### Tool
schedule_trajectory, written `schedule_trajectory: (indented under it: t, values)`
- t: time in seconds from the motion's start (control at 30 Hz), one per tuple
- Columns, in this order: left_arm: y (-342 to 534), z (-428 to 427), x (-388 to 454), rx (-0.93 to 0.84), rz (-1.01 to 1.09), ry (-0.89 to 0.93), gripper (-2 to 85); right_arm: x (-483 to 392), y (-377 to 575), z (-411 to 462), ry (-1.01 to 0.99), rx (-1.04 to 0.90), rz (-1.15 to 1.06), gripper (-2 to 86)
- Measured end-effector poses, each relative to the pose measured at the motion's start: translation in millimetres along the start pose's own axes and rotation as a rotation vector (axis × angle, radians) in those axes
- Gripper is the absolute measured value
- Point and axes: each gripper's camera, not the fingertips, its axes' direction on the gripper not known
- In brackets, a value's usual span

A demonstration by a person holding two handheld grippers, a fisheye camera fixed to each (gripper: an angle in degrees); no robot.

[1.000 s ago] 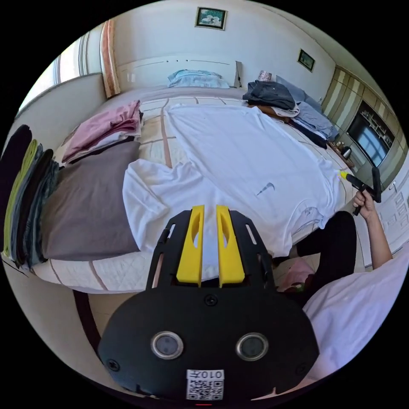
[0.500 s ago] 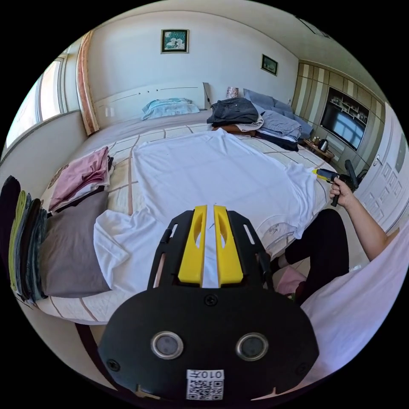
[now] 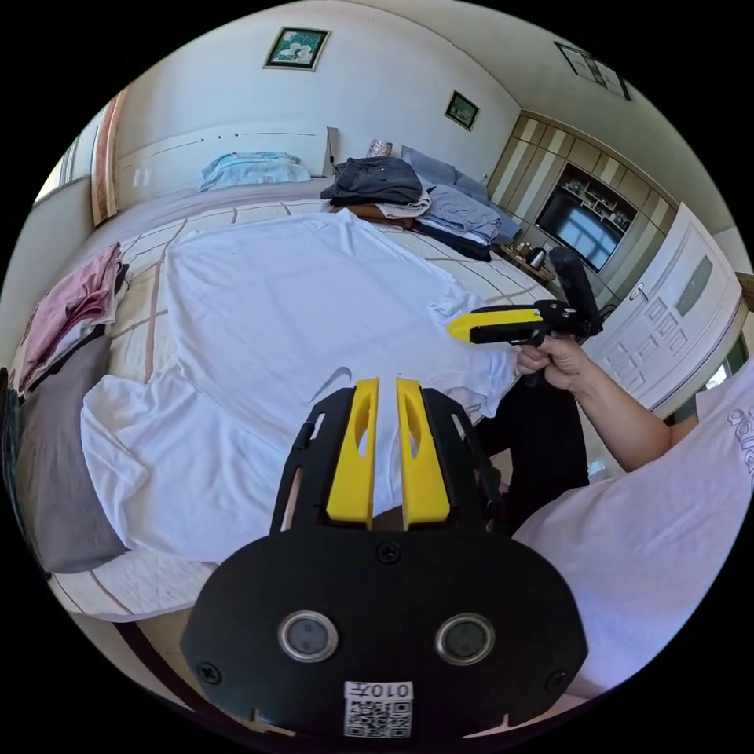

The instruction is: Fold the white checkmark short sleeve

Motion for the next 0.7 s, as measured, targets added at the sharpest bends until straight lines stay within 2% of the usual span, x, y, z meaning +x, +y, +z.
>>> schedule_trajectory:
  t: [0.07,0.17,0.23,0.4,0.6,0.7]
  values:
    - [-14,10,1,-0.017,0.023,0.008,6.9,6,25,-18,0.063,0.023,0.084,6.2]
    - [-57,34,3,-0.055,0.073,0.057,9.6,-3,52,-45,0.253,0.047,0.094,7.0]
    - [-104,63,8,-0.107,0.132,0.088,10.9,-10,64,-59,0.311,0.097,0.087,7.6]
    - [-191,127,5,-0.178,0.148,0.203,11.5,-25,67,-53,0.340,0.107,0.066,8.6]
    - [-255,195,-8,-0.344,0.112,0.346,8.7,-48,33,4,0.434,0.022,-0.010,5.8]
    - [-271,200,-25,-0.298,0.045,0.397,4.0,-54,28,9,0.488,0.041,0.023,3.3]
